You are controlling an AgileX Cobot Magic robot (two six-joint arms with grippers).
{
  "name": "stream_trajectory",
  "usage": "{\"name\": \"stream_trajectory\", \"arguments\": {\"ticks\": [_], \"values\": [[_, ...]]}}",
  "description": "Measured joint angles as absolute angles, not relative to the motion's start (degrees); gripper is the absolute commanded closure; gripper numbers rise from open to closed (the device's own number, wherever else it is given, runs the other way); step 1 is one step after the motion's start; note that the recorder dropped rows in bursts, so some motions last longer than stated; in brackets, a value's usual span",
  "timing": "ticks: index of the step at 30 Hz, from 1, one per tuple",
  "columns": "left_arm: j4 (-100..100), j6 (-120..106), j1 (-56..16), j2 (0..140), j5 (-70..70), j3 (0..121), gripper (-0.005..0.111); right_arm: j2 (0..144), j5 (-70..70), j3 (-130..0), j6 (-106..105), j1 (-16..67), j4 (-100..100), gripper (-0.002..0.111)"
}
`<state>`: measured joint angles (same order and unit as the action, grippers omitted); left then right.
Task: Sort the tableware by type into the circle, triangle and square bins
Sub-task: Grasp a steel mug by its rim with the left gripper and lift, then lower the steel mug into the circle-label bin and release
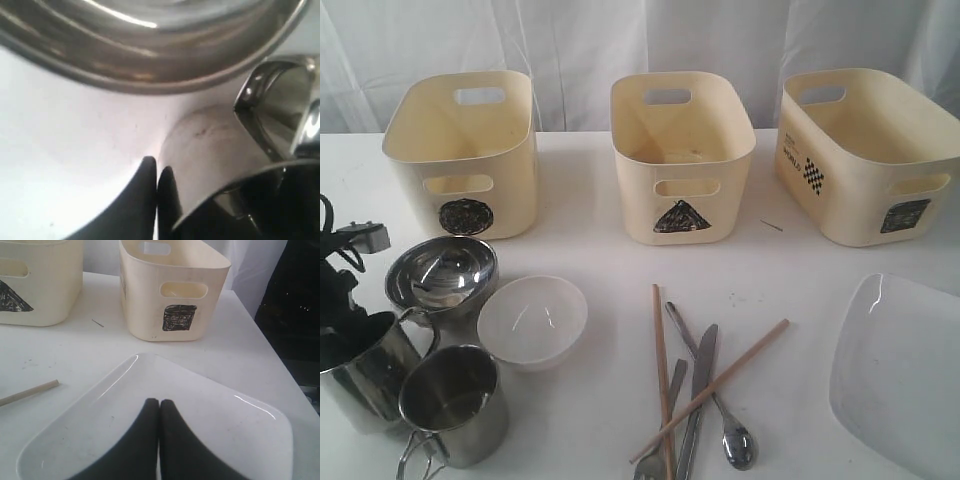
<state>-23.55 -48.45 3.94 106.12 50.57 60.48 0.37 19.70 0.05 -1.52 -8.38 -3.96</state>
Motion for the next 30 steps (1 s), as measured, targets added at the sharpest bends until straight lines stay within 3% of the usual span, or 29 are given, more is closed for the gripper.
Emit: {"name": "stream_trajectory", "arguments": {"ticks": [7,14,18,24,30], "values": [[-13.77,-45.89,3.94,101.49,64.51,61.15,0.107,0.37,19.70,0.05,-1.52,-8.38,-3.96,0.108],[-13.91,-42.70,3.94,88.52,64.14,75.34,0.107,0.37,19.70,0.05,-1.52,-8.38,-3.96,0.108],[-22.94,-42.58,3.94,84.25,50.63,79.14,0.107,0.37,19.70,0.05,-1.52,-8.38,-3.96,0.108],[-57.50,-48.61,3.94,84.14,24.04,79.74,0.107,0.37,19.70,0.05,-1.52,-8.38,-3.96,0.108],[-82.94,-59.55,3.94,89.17,10.91,79.74,0.107,0.37,19.70,0.05,-1.52,-8.38,-3.96,0.108]]}}
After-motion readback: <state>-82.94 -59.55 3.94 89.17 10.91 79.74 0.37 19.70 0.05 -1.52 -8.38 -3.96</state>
